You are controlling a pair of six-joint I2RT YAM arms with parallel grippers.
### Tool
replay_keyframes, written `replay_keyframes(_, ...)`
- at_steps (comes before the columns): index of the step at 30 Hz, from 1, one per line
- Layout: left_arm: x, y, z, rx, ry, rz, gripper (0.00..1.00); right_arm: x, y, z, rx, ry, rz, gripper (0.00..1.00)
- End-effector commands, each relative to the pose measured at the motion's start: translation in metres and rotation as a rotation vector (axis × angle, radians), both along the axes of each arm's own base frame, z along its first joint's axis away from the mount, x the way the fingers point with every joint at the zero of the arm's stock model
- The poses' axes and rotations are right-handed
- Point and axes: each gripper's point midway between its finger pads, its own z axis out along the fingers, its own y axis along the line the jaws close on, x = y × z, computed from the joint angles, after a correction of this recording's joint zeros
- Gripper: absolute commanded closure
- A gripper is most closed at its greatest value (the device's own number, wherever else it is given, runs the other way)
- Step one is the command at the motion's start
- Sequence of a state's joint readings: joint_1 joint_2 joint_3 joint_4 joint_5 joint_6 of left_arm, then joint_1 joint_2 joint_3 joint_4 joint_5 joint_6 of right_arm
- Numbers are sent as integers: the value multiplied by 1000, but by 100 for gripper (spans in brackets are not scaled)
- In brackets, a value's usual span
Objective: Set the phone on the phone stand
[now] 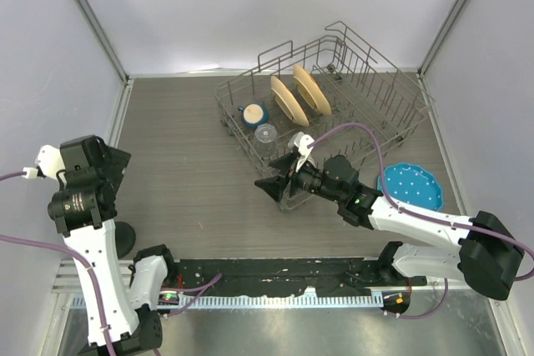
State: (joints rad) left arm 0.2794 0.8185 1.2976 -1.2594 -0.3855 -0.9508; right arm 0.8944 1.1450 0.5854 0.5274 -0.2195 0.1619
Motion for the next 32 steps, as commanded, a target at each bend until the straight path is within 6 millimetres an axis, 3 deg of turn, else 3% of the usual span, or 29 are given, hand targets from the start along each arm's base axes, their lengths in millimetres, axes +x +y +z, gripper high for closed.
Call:
replay_keyframes(1,38,-36,35,-54,-188,-244,0,21,-17,37,83,-27,-148,24)
replay_keyframes(6,68,-87,44,-180,-316,-510,0,33,-52,45,86,5,-336,24)
replay_keyframes(7,71,-99,45,-192,-334,-565,0,42,-67,37,54,26,-427,24)
replay_keyframes(9,77,-118,42,-212,-361,-646,0,44,-89,44,64,34,-519,24)
replay_keyframes(10,83,-127,49,-202,-402,-693,0,44,-100,35,27,59,-561,23)
replay_keyframes(11,83,-146,48,-217,-406,-772,0,47,-115,37,28,60,-639,23)
replay_keyframes(13,91,-168,42,-238,-413,-852,0,41,-141,36,10,84,-717,23)
replay_keyframes(14,88,-189,39,-255,-403,-930,0,42,-161,38,3,88,-805,23)
replay_keyframes(17,87,-229,24,-253,-380,-1093,0,32,-207,42,-12,111,-961,23)
replay_keyframes(19,87,-247,28,-210,-421,-1180,0,19,-234,46,-27,128,-1028,23)
replay_keyframes(20,82,-261,21,-213,-419,-1235,0,15,-247,49,-2,144,-1077,23)
replay_keyframes(22,84,-275,29,-200,-491,-1302,0,0,-269,54,18,159,-1106,23)
replay_keyframes(27,75,-299,37,-219,-569,-1427,0,-22,-298,73,194,167,-1123,21)
replay_keyframes(32,57,-301,53,-187,-662,-1502,0,-34,-313,96,354,120,-1092,19)
